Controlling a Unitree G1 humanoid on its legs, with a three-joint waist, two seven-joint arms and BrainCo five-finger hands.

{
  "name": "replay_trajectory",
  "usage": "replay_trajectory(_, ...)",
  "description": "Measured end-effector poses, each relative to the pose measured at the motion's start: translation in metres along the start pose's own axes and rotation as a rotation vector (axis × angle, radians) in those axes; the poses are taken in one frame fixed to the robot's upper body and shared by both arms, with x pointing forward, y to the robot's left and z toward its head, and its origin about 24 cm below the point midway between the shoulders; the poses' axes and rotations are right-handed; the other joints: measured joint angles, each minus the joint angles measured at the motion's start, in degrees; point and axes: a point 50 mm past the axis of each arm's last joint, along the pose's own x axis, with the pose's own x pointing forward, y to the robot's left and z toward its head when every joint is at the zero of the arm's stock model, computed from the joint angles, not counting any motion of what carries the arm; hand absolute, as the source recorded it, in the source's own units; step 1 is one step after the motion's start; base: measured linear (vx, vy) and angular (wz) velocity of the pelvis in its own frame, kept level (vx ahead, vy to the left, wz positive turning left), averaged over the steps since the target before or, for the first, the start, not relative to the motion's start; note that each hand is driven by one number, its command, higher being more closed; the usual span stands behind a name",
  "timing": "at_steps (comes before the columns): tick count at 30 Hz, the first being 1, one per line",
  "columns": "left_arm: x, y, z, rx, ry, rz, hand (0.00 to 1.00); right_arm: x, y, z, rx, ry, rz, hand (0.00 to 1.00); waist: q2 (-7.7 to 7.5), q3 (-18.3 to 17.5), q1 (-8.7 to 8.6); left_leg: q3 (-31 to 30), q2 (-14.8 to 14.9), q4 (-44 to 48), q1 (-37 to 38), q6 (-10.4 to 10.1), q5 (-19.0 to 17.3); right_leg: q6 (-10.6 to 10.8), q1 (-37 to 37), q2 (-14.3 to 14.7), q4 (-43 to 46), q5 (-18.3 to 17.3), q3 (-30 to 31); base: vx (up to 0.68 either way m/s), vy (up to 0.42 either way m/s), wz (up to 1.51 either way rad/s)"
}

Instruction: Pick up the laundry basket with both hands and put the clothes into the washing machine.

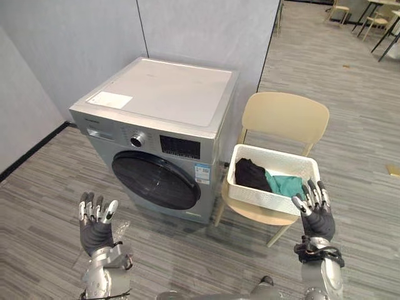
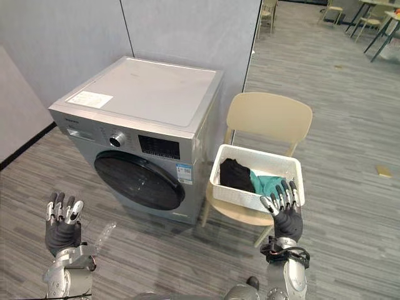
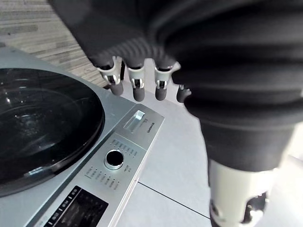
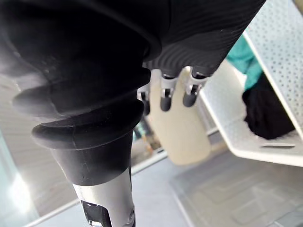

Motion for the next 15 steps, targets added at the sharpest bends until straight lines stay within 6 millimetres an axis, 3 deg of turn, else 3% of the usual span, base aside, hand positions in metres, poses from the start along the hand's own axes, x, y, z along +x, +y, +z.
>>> replay_trajectory(2,0.003,-0.007,-0.005,-0.004,0.015,-0.027,0.00,-0.003,0.000,-0.002,-0.004,0.018,0.001,0.00,-0.05,0.52,-1.22,-4.81,0.39,-0.27,-1.48,0.06,-0.02,1.44,-0.09,3.26,3.06,-4.89,5.02,-0.03,-0.149,0.91)
replay_trajectory(4,0.002,-0.011,-0.009,-0.009,0.032,-0.049,0.00,-0.004,0.000,-0.003,-0.013,0.031,0.028,0.00,-0.26,0.25,-0.50,-7.82,1.09,-2.46,-1.45,0.01,0.04,2.82,-0.86,5.59,4.84,-6.98,6.26,0.04,-0.210,0.46)
replay_trajectory(6,0.002,-0.016,-0.013,-0.013,0.051,-0.074,0.00,-0.003,0.007,-0.005,-0.014,0.042,0.082,0.00,-0.01,-0.36,0.13,-9.54,2.59,-5.08,-1.46,-0.38,1.45,2.07,-2.07,8.07,5.69,-8.29,6.12,0.13,-0.209,0.03)
replay_trajectory(7,0.003,-0.023,-0.017,-0.021,0.069,-0.103,0.00,-0.003,0.011,-0.006,-0.022,0.053,0.123,0.00,-0.04,-0.89,0.55,-10.21,3.64,-6.68,-1.47,-1.93,3.69,1.63,-2.63,9.46,5.98,-9.17,5.95,0.13,-0.150,-0.03)
replay_trajectory(9,0.004,-0.036,-0.023,-0.031,0.095,-0.157,0.00,-0.003,0.018,-0.007,-0.034,0.068,0.183,0.00,0.31,-1.15,0.44,-10.48,3.71,-7.89,-1.92,-2.14,7.45,0.86,-2.61,9.54,5.92,-9.58,5.27,0.16,-0.157,0.13)
replay_trajectory(12,0.008,-0.055,-0.022,-0.058,0.083,-0.236,0.00,-0.005,0.024,-0.008,-0.055,0.086,0.248,0.00,1.24,-1.85,0.17,-11.63,3.71,-8.06,-2.33,-2.54,10.01,0.83,-0.77,9.14,6.32,-9.40,4.20,0.19,-0.088,0.45)
replay_trajectory(15,0.007,-0.053,-0.021,-0.065,0.079,-0.236,0.00,-0.007,0.036,-0.010,-0.066,0.098,0.317,0.00,1.56,-2.58,0.58,-11.69,3.71,-6.29,-2.17,-2.42,10.62,0.87,1.20,9.03,6.26,-9.59,4.20,0.18,0.007,0.33)
